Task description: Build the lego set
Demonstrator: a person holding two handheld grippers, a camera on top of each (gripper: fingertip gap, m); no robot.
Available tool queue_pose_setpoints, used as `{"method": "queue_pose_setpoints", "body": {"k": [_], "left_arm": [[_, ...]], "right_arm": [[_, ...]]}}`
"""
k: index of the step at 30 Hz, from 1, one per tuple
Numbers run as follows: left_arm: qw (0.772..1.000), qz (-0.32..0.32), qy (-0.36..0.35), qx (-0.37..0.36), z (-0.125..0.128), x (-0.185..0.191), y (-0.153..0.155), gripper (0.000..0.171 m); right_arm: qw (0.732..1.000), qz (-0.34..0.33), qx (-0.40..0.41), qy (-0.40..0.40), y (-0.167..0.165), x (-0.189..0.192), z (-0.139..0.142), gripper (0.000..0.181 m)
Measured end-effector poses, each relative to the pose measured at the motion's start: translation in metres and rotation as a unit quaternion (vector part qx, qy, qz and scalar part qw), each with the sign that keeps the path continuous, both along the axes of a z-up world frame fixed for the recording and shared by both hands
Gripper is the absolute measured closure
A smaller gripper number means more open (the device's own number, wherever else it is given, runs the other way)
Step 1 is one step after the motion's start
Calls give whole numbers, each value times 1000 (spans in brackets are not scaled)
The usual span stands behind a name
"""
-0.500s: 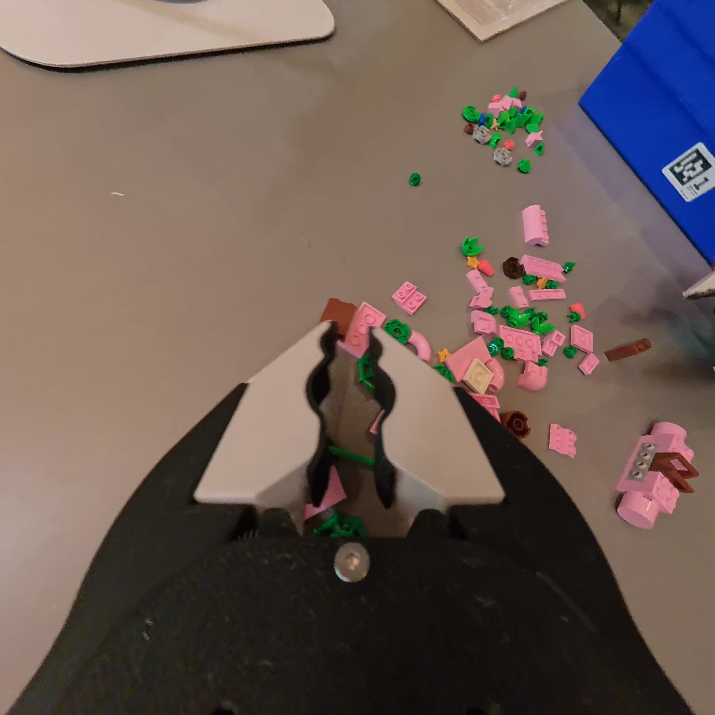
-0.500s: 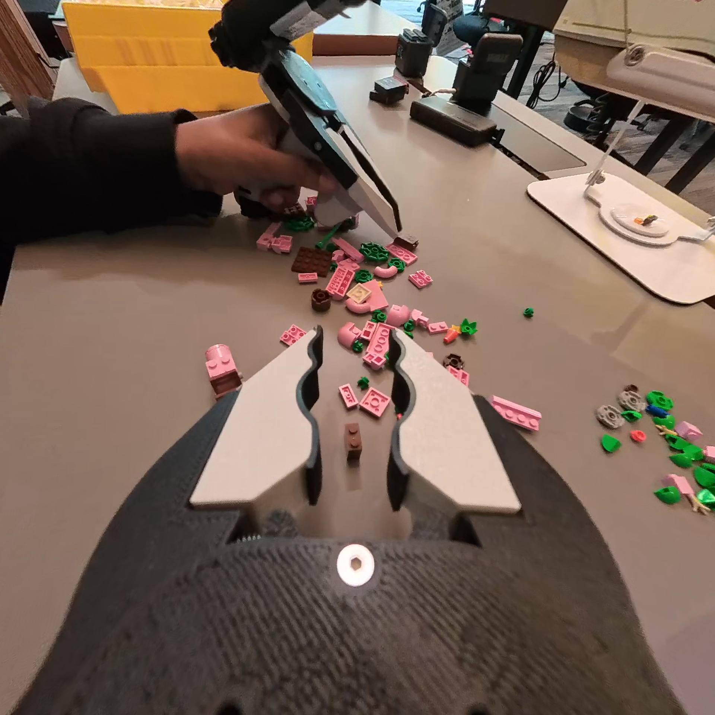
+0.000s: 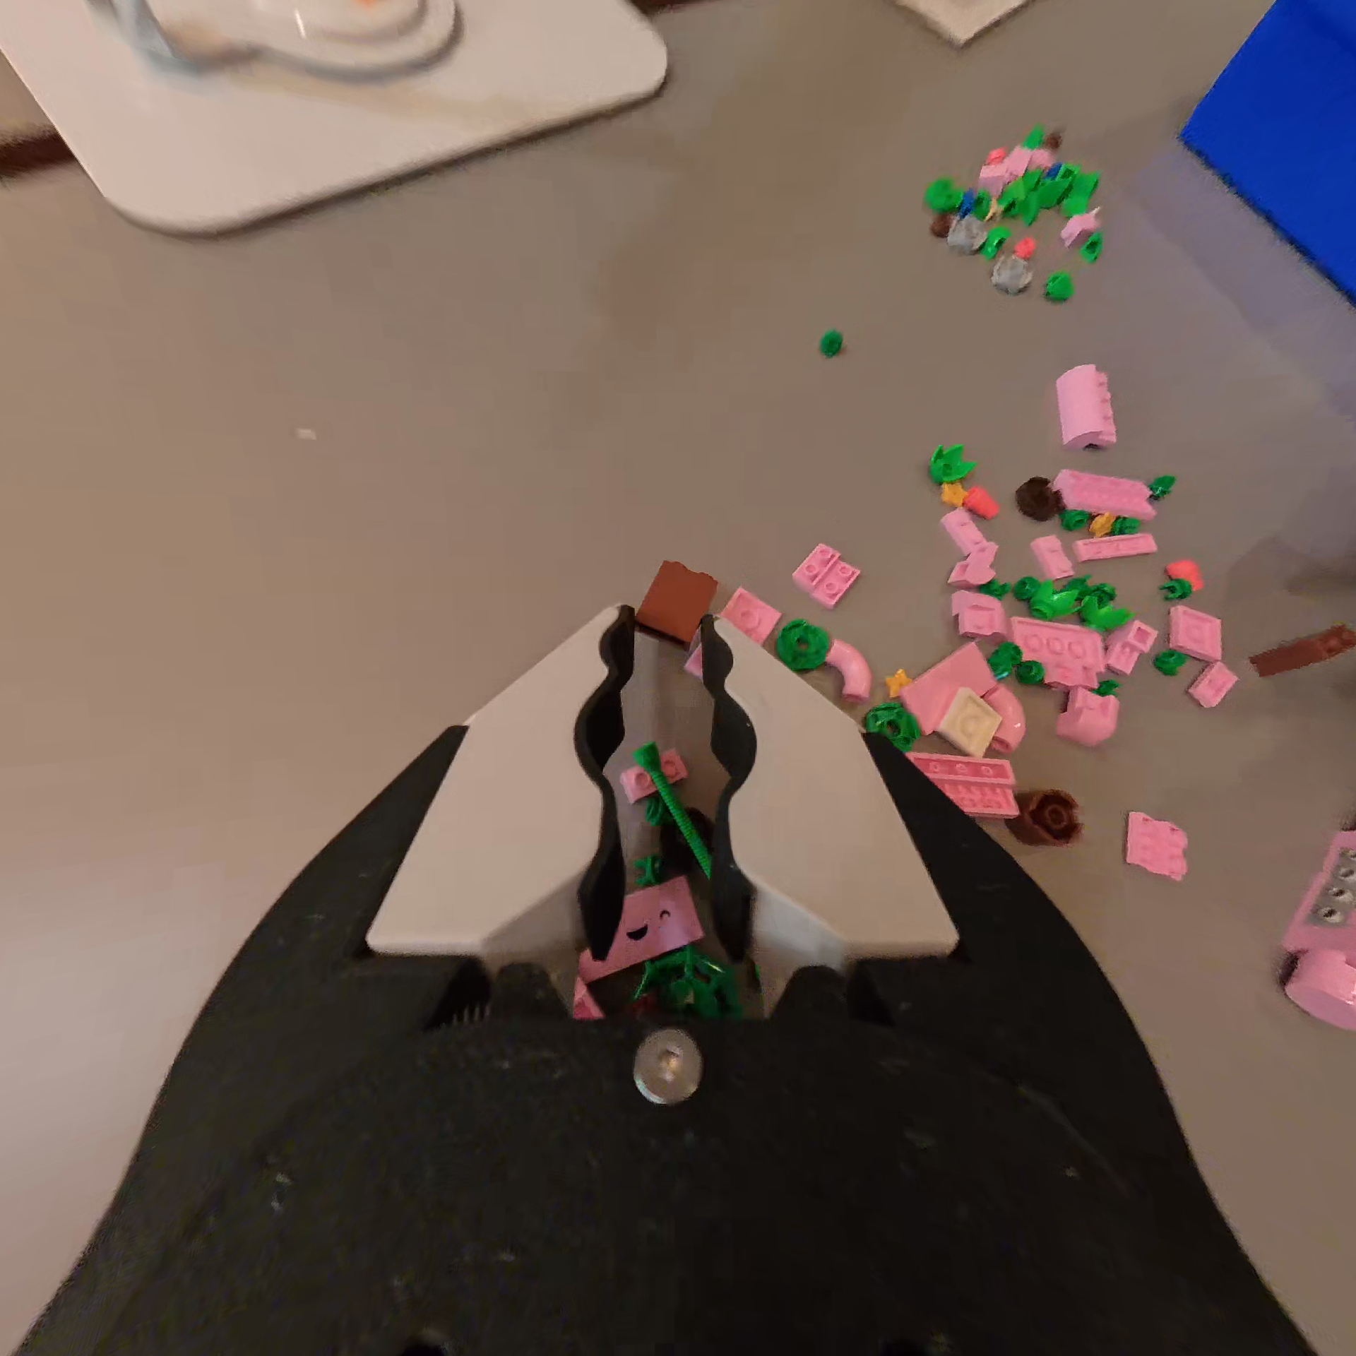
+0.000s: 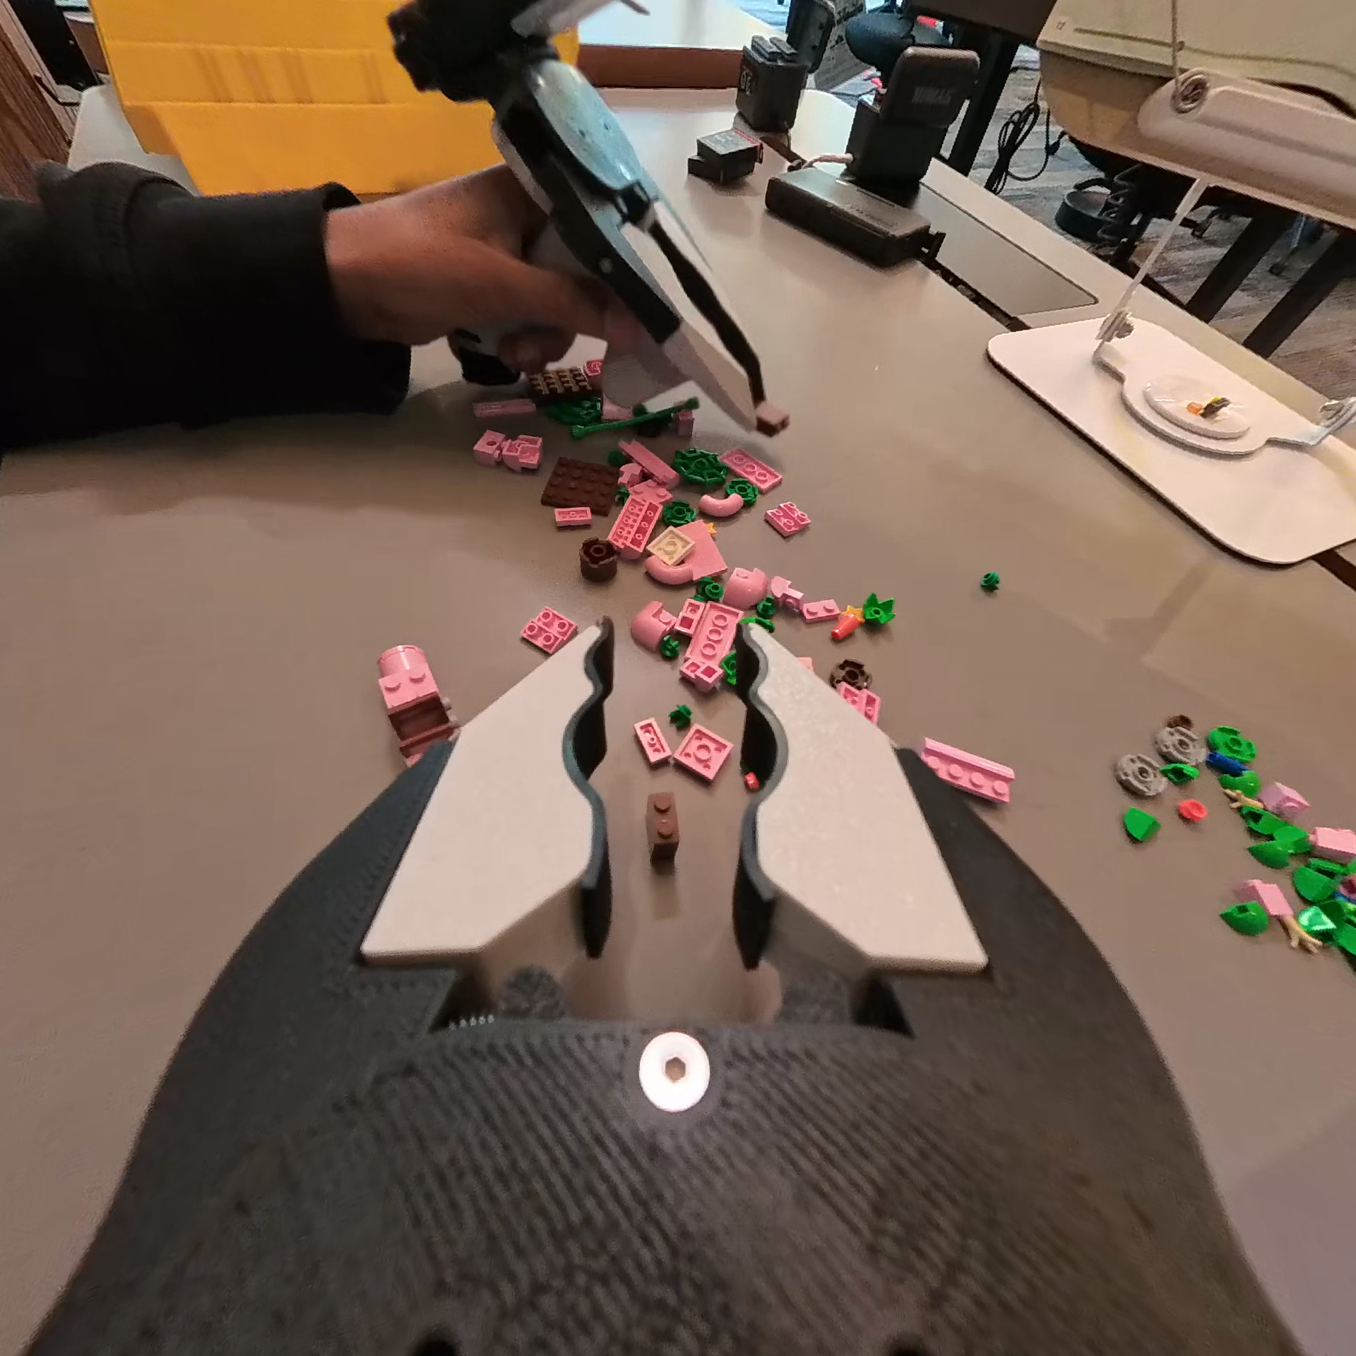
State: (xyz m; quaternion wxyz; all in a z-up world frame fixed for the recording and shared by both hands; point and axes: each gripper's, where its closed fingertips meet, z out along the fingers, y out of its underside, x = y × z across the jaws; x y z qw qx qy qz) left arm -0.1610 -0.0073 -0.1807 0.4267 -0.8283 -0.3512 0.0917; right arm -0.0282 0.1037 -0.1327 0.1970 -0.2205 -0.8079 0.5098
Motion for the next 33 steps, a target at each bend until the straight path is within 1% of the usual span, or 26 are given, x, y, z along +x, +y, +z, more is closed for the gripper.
{"method": "queue_pose_setpoints", "body": {"k": [3, 5, 7, 10, 11, 12, 13, 14, 15, 16, 17, 18, 20, 23, 25, 27, 29, 33], "left_arm": [[996, -30, 66, 52, 35, 8, 10, 155], [987, -64, 120, 86, 59, 21, 19, 155], [976, -98, 172, 94, 73, 36, 27, 155], [951, -164, 246, 90, 85, 65, 43, 155], [943, -182, 266, 87, 87, 74, 49, 155], [934, -205, 281, 88, 88, 85, 55, 155], [925, -225, 292, 89, 90, 96, 61, 155], [919, -238, 302, 89, 91, 104, 65, 155], [913, -249, 311, 89, 91, 111, 70, 155], [907, -260, 317, 91, 92, 119, 74, 155], [903, -270, 320, 93, 93, 125, 77, 155], [900, -279, 321, 96, 93, 130, 80, 155], [898, -297, 306, 111, 93, 140, 84, 155], [902, -326, 236, 155, 91, 152, 86, 155], [905, -332, 193, 186, 92, 153, 85, 155], [904, -333, 165, 210, 94, 152, 83, 156], [903, -337, 148, 219, 94, 152, 81, 156], [901, -350, 146, 210, 90, 157, 83, 156]], "right_arm": [[1000, -5, -4, 5, 2, -1, 2, 150], [1000, -11, -12, 8, 3, -3, 4, 151], [999, -17, -24, 14, 5, -6, 9, 152], [997, -21, -68, 25, 5, -7, 23, 152], [994, -12, -103, 23, 3, -5, 32, 151], [987, 12, -160, 13, -1, 2, 46, 149], [972, 38, -233, -4, -3, 10, 64, 149], [951, 53, -305, -24, 1, 13, 80, 152], [930, 61, -359, -47, 6, 12, 90, 156], [918, 68, -384, -69, 9, 12, 93, 159], [918, 70, -382, -84, 10, 10, 89, 157], [925, 67, -364, -89, 8, 9, 83, 154], [943, 60, -320, -71, 1, 8, 71, 148], [967, 76, -243, -3, -12, 17, 64, 143], [976, 76, -195, 54, -16, 21, 60, 147], [979, 75, -162, 95, -18, 23, 58, 150], [979, 73, -154, 116, -18, 24, 60, 151], [978, 87, -152, 114, -21, 29, 59, 150]]}}
